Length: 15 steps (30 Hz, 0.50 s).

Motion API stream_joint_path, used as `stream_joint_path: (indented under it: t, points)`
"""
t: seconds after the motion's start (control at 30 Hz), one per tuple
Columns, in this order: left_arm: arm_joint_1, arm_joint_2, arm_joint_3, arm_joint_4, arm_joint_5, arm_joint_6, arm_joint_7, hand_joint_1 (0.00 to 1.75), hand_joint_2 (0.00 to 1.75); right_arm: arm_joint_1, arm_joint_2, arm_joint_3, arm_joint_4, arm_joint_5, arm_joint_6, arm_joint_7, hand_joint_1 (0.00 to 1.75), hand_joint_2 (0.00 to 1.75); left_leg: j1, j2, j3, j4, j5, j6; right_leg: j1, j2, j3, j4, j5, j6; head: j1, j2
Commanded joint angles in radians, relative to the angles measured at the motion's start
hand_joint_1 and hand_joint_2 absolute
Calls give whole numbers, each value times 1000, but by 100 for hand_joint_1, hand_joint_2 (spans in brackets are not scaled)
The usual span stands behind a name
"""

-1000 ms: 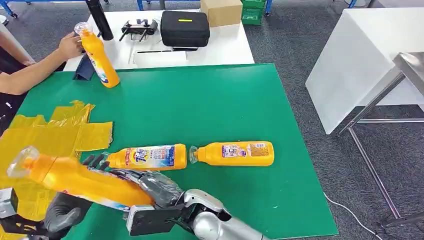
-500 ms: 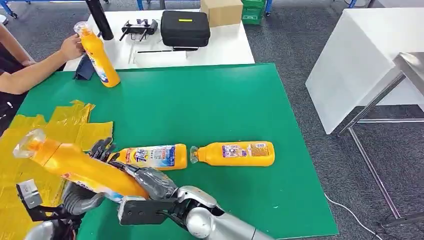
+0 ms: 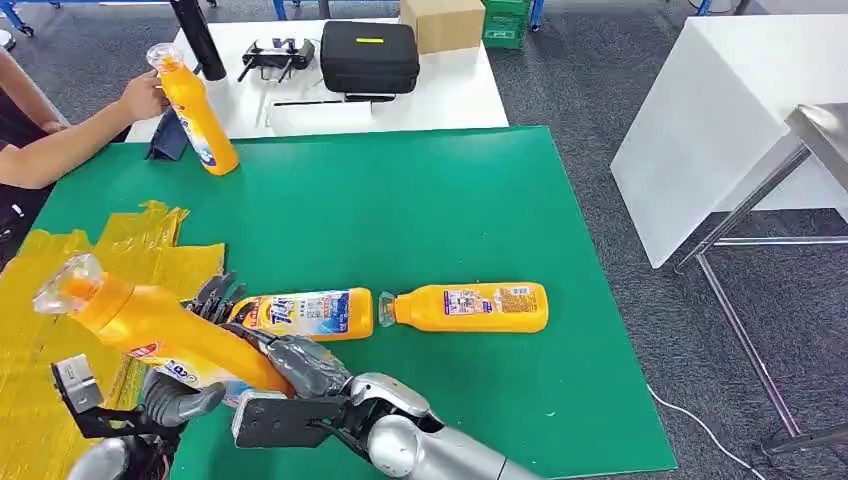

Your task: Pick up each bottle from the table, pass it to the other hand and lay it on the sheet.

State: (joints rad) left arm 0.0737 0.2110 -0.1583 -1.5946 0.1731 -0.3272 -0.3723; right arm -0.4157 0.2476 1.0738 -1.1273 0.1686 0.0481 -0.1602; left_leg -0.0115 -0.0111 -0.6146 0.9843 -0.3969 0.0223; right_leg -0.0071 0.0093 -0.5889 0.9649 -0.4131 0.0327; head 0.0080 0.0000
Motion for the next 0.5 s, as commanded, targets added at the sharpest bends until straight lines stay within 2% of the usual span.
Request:
stream_joint_path:
  t: [0.03,0.07,0.1,0.17,0.33,0.37,0.4,0.43,0.5]
  points:
    - [-45,-14,11,100,195,-122,43,0,175,-2,-2,65,125,38,20,-29,175,175,1,-1,5,-1,-1,-2,1,-3,6,-2,-2,-1,0,0]
    - [-39,-5,11,109,252,-156,62,0,175,-3,-2,68,139,44,24,-35,175,175,0,-1,4,-1,0,-1,0,-2,5,-2,-1,0,0,0]
    - [-33,6,11,119,315,-190,82,0,175,-4,-1,73,151,47,30,-41,175,175,2,-2,8,0,-3,-4,2,-4,10,-1,-4,-1,0,0]
    - [-14,30,8,135,425,-250,107,0,175,-7,4,81,179,54,38,-53,175,175,0,0,4,-2,0,-1,0,-1,4,-2,-1,-1,0,0]
    - [-6,31,5,144,519,-275,132,0,175,-8,3,82,193,59,36,-59,175,175,1,0,7,-1,-2,-3,2,-2,8,-2,-2,-1,0,0]
    - [-6,31,2,142,533,-279,137,33,175,-8,2,82,193,61,36,-59,175,175,1,-1,6,-2,-1,-3,1,-3,7,-2,-2,-1,-1,0]
    - [-4,28,1,140,540,-279,137,168,175,-7,0,82,194,62,37,-59,175,175,1,-1,4,-2,-1,-2,1,-3,5,-2,-1,-1,0,0]
    - [-5,27,-1,139,540,-280,137,175,175,-8,0,83,195,63,38,-58,175,175,1,-2,5,-1,-1,-2,1,-4,6,-1,-2,-1,0,0]
    - [-7,25,-4,141,546,-280,138,175,175,-9,1,84,200,66,39,-57,175,175,1,-1,6,-1,-2,-2,1,-3,7,-2,-2,-1,0,0]
